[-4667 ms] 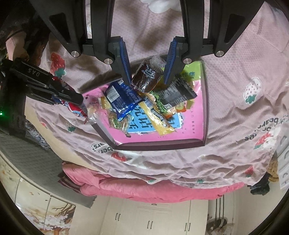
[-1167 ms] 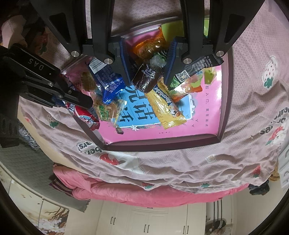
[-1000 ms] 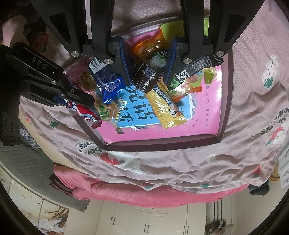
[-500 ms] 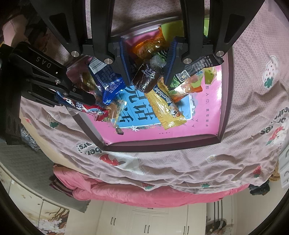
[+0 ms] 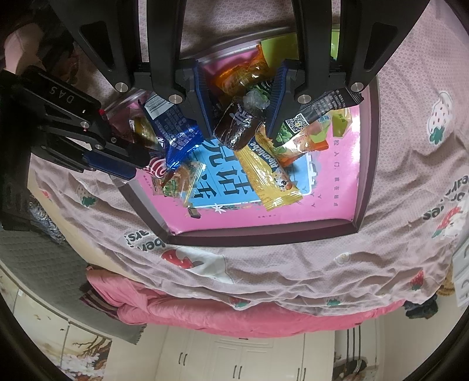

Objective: Organize snacks
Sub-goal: 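Release the chocolate into the tray with the left gripper while the right releases the candy bag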

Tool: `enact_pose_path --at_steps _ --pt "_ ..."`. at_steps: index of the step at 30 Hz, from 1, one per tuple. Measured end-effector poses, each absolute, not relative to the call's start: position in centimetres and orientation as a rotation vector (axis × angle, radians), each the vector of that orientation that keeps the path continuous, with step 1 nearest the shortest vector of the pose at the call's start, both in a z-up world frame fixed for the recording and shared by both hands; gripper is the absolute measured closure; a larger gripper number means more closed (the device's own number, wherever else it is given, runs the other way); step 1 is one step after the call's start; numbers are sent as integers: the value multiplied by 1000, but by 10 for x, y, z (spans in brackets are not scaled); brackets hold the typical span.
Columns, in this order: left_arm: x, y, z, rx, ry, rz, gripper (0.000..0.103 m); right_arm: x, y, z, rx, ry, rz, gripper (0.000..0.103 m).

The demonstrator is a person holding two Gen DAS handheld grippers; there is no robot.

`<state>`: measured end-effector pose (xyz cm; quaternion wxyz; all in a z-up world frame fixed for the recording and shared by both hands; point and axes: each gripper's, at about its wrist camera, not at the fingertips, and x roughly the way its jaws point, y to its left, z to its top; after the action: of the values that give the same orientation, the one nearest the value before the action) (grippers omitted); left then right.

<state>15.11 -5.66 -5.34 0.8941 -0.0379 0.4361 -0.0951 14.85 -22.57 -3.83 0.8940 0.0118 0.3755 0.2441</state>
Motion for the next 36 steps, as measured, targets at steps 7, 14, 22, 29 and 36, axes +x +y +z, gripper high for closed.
enact_pose_path --at_steps 7,14,22,29,36 --pt "151 -56 -53 -78 903 -195 63 148 -227 -37 29 778 506 71" --pt "150 -57 -51 -75 900 -197 54 148 -226 -37 26 778 506 71" --pt "148 -56 -46 -73 890 -200 48 147 -227 -36 26 778 504 71" --pt "146 -53 -40 -81 879 -193 39 145 -232 -31 27 757 488 66" --pt "142 -48 -30 -86 861 -178 34 137 -235 -18 26 706 474 57"
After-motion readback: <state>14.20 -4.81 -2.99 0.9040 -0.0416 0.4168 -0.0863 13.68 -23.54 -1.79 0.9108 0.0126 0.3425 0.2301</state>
